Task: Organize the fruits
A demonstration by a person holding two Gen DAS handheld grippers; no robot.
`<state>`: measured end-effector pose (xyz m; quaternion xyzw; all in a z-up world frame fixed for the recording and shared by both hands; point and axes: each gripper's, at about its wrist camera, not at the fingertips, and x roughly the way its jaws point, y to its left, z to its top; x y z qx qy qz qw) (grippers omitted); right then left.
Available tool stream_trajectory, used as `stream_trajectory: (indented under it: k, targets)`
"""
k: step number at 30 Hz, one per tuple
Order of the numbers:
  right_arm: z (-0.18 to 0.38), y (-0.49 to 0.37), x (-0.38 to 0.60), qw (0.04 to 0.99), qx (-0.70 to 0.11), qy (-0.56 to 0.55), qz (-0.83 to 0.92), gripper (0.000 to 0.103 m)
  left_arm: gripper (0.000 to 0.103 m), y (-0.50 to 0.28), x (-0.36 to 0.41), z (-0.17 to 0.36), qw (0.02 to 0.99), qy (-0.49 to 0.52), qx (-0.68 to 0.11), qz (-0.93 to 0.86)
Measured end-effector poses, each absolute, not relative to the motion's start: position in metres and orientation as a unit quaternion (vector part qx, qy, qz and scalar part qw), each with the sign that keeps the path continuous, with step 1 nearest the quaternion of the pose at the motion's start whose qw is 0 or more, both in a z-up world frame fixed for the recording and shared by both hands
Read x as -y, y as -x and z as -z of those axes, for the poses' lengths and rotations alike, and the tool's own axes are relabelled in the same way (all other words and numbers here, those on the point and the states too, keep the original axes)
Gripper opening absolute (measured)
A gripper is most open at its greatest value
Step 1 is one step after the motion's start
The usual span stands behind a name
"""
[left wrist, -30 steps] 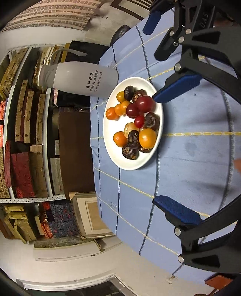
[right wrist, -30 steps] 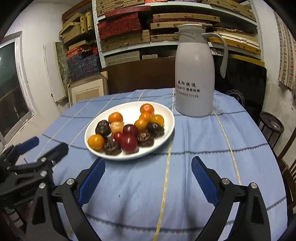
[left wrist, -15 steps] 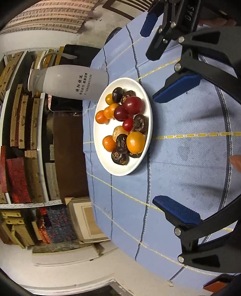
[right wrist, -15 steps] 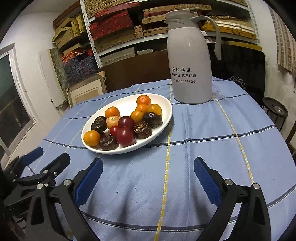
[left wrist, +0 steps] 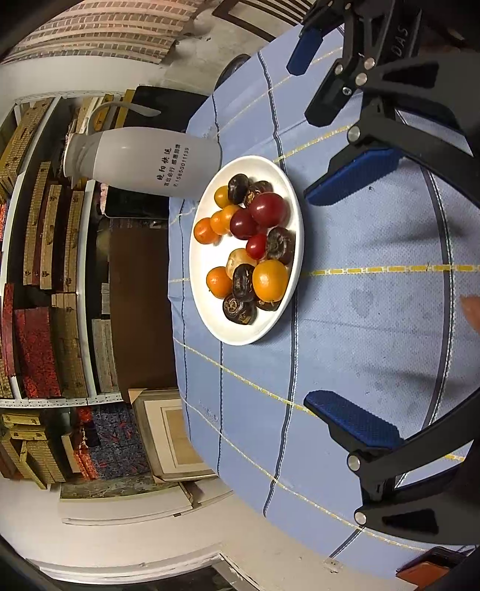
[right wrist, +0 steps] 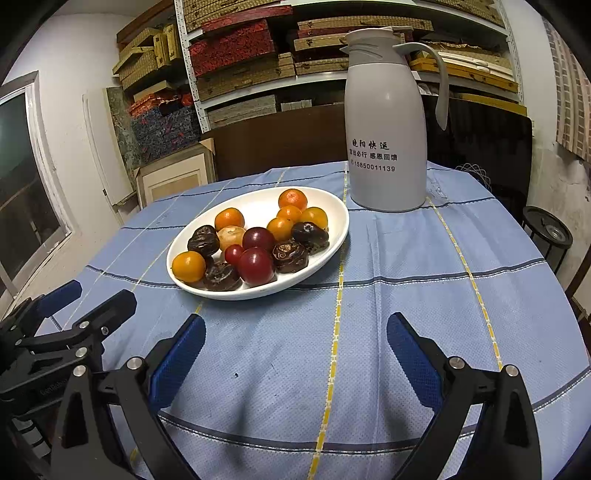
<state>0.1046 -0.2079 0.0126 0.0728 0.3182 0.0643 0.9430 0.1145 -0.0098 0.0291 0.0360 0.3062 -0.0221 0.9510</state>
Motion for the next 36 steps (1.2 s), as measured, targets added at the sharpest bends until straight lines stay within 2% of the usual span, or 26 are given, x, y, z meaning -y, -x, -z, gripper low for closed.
stream_trajectory:
  k: [36]
  targets:
    - [-0.0103,-0.1032,0.2056,0.941,-0.323,-0.071,-0.068,0.099,0.098,-0.1156,0.0092,-0.0289,0.950,-0.037,-0.309,0.021]
